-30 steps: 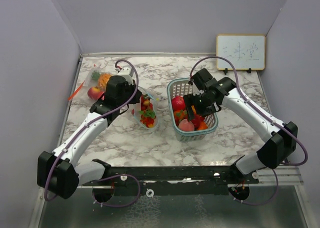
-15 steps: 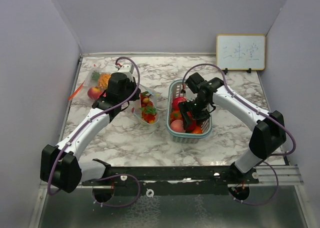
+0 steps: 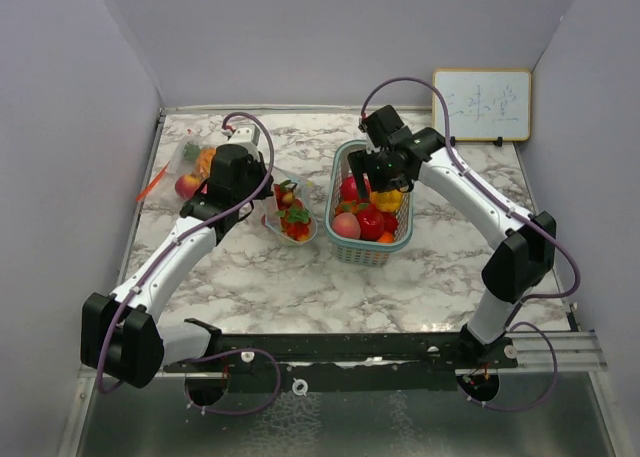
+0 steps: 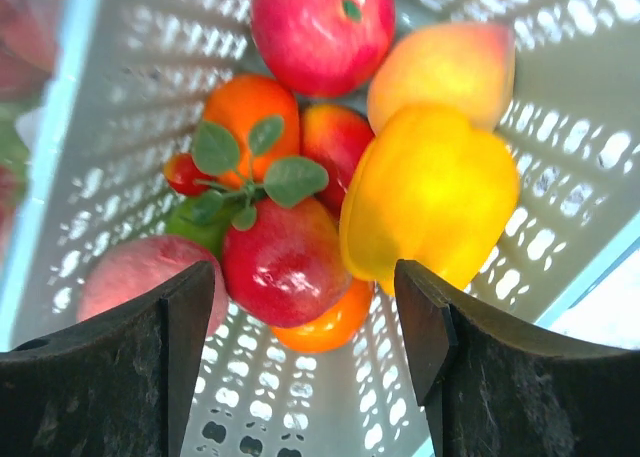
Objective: Place the food in the zip-top bag and seal the zipper
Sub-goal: Pick up the fake fruit from the bin.
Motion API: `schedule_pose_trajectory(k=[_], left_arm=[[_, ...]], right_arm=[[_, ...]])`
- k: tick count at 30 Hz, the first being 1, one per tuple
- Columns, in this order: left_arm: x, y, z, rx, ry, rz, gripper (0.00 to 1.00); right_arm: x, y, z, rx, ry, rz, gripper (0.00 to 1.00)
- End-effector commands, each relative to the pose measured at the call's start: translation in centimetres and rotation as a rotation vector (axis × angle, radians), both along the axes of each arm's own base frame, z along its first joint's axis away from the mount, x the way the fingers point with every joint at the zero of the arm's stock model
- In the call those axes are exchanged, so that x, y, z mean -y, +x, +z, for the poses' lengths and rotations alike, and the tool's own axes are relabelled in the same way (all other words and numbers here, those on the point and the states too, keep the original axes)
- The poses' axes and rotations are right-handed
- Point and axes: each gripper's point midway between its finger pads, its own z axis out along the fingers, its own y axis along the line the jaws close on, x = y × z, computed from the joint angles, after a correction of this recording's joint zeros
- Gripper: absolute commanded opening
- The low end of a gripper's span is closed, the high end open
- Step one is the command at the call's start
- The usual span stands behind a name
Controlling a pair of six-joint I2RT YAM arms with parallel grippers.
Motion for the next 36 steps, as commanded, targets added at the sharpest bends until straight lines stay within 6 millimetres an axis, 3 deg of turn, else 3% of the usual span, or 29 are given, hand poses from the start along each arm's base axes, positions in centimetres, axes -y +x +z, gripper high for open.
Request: schedule_pose_trajectory(k=[1,6,12,17,21,25,29,32,34,36], left_arm=[[-1.4,0.4,2.0,0.064,0.005,0.040,0.00],[-1.7,0.6,2.3,0.073,0.000,0.044,0.00],[-2.5,0.7,2.8,0.084,0.006,0.058,0.00],[-3.1,0.5,2.8,0.082,0.008,0.068,0.00],[-3.7,0.5,2.8,0.084,0.010,0.081,0.00],[-3.8,0.5,2.3,0.072,-0.002,0.085,0.00],[-3.8,0.7,2.5,0.077,-0.005,0.083,0.00],[-3.9,0.8,2.7,0.080,-0.001,0.088,0.00],[-3.9,0.9,2.8,0.083,-0.002,0.087,0.00],[-3.9,0.9,2.6,0.080,-0.005,0.089,0.00]], right_arm=[[-2.6,2.9,4.5,0.194,0.152,0.065,0.73],[-5.1,2.9,1.8,0.092,0.207,0.126,0.72],[-5.3,3.4,-2.6,0.005,0.148,0.124,0.69],[-5.1,0.8,-6.1,-0.099,0.163,0.152,0.64],[-3.7,-1.8,-8.3,-0.161,0.140,0.170,0.65],[-3.0,-3.1,-10.7,-0.213,0.117,0.176,0.64],[-2.7,-3.1,-11.1,-0.214,0.101,0.174,0.43],[-2.7,-2.8,-10.3,-0.192,0.103,0.181,0.17],[-2.9,-2.1,-9.0,-0.162,0.105,0.183,0.03],[-3.2,-0.8,-6.7,-0.099,0.109,0.181,0.01]])
